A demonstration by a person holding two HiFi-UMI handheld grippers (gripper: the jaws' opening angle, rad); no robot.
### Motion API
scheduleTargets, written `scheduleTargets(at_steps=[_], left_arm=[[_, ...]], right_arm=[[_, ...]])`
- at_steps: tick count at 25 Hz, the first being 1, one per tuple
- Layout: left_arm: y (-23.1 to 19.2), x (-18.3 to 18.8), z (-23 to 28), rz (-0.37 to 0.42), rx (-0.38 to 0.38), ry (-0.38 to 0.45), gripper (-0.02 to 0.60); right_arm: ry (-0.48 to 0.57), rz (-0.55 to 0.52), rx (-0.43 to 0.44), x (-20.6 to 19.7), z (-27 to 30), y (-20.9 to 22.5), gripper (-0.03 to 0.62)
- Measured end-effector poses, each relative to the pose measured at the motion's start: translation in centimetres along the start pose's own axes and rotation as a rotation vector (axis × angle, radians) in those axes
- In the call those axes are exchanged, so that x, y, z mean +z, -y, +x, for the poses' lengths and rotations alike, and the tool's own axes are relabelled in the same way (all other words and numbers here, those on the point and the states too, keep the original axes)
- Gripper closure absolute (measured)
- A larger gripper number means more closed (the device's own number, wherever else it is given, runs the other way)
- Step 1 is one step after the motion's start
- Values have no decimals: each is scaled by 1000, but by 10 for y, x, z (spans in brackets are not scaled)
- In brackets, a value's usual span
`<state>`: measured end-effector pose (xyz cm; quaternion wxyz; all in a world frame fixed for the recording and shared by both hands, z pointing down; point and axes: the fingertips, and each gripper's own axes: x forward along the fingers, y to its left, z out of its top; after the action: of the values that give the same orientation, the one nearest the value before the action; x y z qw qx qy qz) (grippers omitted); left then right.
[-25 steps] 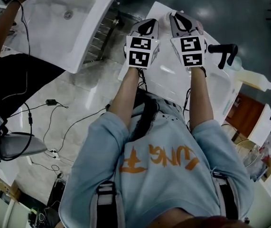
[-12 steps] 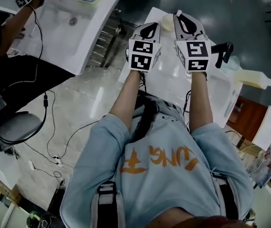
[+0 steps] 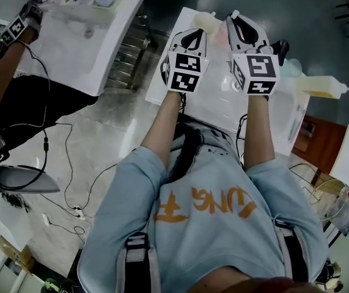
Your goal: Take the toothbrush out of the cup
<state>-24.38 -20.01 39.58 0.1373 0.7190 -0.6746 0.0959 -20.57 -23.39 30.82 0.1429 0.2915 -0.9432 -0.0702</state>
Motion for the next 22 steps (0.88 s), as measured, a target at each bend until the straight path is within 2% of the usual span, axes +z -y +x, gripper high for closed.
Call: scheduleTargets(at_steps=[12, 22], left_arm=[[81, 2, -3, 25, -96, -5, 574], [157, 5, 0, 49, -188, -6, 574]], right_arm=[[58, 137, -78, -5, -84, 43, 556], [58, 220, -173, -29, -157, 87, 556]])
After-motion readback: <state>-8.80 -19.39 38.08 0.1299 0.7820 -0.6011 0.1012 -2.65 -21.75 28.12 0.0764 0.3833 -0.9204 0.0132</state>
